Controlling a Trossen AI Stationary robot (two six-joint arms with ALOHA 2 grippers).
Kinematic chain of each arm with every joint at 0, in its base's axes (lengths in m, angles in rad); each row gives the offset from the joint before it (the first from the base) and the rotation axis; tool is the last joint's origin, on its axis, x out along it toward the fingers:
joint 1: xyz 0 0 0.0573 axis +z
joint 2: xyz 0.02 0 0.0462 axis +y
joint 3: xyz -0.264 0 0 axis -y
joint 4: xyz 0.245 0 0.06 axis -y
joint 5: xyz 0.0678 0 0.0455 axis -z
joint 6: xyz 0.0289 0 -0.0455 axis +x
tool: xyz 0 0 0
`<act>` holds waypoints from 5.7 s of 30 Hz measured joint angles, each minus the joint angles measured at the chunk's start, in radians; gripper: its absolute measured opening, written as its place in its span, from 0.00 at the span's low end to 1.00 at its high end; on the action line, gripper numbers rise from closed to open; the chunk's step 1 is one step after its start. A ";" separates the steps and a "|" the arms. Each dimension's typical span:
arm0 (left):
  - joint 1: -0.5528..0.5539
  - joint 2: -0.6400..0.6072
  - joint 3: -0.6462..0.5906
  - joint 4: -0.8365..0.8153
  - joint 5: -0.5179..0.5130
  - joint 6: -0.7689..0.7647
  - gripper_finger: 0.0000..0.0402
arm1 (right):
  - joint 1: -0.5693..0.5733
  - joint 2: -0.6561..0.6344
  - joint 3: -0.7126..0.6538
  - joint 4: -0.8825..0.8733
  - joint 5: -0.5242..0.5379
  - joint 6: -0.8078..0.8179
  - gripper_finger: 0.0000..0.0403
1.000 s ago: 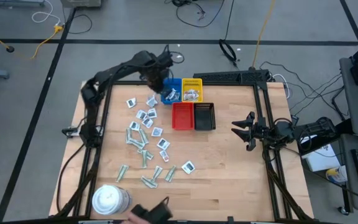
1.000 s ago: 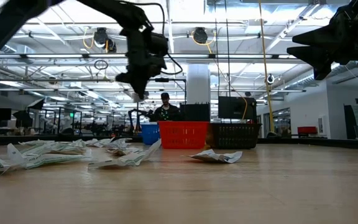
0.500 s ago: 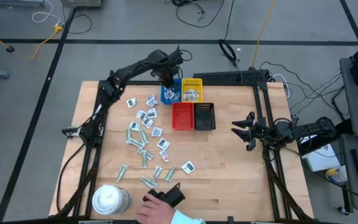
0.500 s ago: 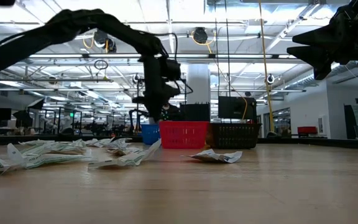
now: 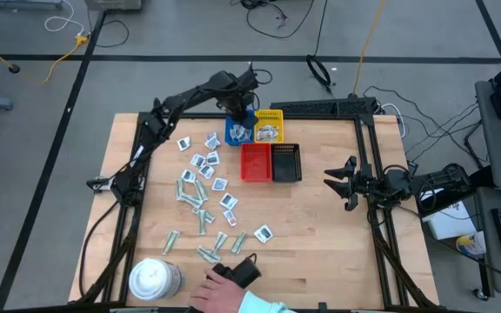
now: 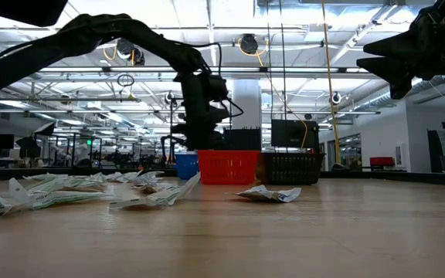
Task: Pick & Place First Aid Supplies
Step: Put the alcohol pad into the blue bin, then put the ointment pack into the yellow bin
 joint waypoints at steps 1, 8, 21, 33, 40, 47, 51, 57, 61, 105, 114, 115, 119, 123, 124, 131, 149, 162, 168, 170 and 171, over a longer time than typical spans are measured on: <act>0.000 0.000 0.000 0.000 0.001 0.003 0.34 | 0.000 0.000 0.000 0.000 0.000 0.000 0.39; 0.006 0.000 0.014 -0.009 0.009 -0.023 0.67 | 0.000 0.000 0.000 0.000 0.000 0.000 0.39; -0.062 -0.003 0.171 -0.277 0.029 0.343 0.78 | 0.000 0.000 0.000 0.000 0.000 0.000 0.39; -0.178 -0.007 0.171 -0.358 0.017 0.573 0.70 | 0.000 0.000 0.000 0.000 0.000 0.000 0.39; -0.274 -0.027 0.161 -0.356 -0.029 0.717 0.68 | 0.000 0.000 0.000 0.000 0.000 0.000 0.39; -0.410 -0.095 0.100 -0.344 -0.034 0.851 0.68 | 0.000 0.000 0.000 0.000 0.000 0.000 0.39; -0.492 -0.140 0.031 -0.326 -0.065 0.908 0.68 | 0.000 0.000 0.000 0.000 0.000 0.000 0.39; -0.618 -0.222 -0.125 -0.270 -0.086 0.944 0.68 | 0.000 0.000 0.000 0.000 0.000 0.000 0.39; -0.693 -0.293 -0.243 -0.209 -0.086 0.940 0.68 | 0.000 0.000 0.000 0.000 0.000 0.000 0.39; -0.840 -0.387 -0.867 0.356 -0.052 0.842 0.59 | 0.000 0.000 0.000 0.000 0.000 0.000 0.39; -0.829 -0.387 -0.867 0.355 0.004 0.841 0.23 | 0.000 0.000 0.000 0.000 0.000 0.000 0.39; -0.828 -0.387 -0.867 0.355 0.008 0.840 0.19 | 0.000 0.000 0.000 0.000 0.000 0.000 0.39; -0.827 -0.387 -0.867 0.354 0.041 0.837 0.06 | 0.000 0.000 0.000 0.000 0.000 0.000 0.39; -0.822 -0.387 -0.867 0.354 0.074 0.813 0.02 | 0.000 0.000 0.000 0.000 0.000 0.000 0.39; -0.820 -0.387 -0.867 0.353 0.075 0.800 0.01 | 0.000 0.000 0.000 0.000 0.000 0.000 0.39; -0.757 -0.433 -0.839 0.314 0.078 0.612 0.00 | 0.000 0.000 0.000 0.000 0.000 0.000 0.39; -0.524 -0.645 -0.798 0.279 0.014 -0.353 0.00 | 0.000 0.000 0.000 -0.001 0.000 0.000 0.39; -0.333 -0.478 -0.561 0.206 -0.023 -0.412 0.00 | 0.000 0.000 0.000 0.000 0.000 0.000 0.39; -0.255 -0.321 -0.347 0.097 -0.009 -0.350 0.00 | 0.000 0.000 0.000 0.000 0.000 0.000 0.39; -0.233 -0.263 -0.262 0.058 0.003 -0.328 0.00 | 0.000 0.000 0.000 0.000 0.000 0.000 0.39; -0.224 -0.230 -0.216 0.039 0.003 -0.321 0.00 | 0.000 0.000 0.000 0.000 0.000 0.000 0.39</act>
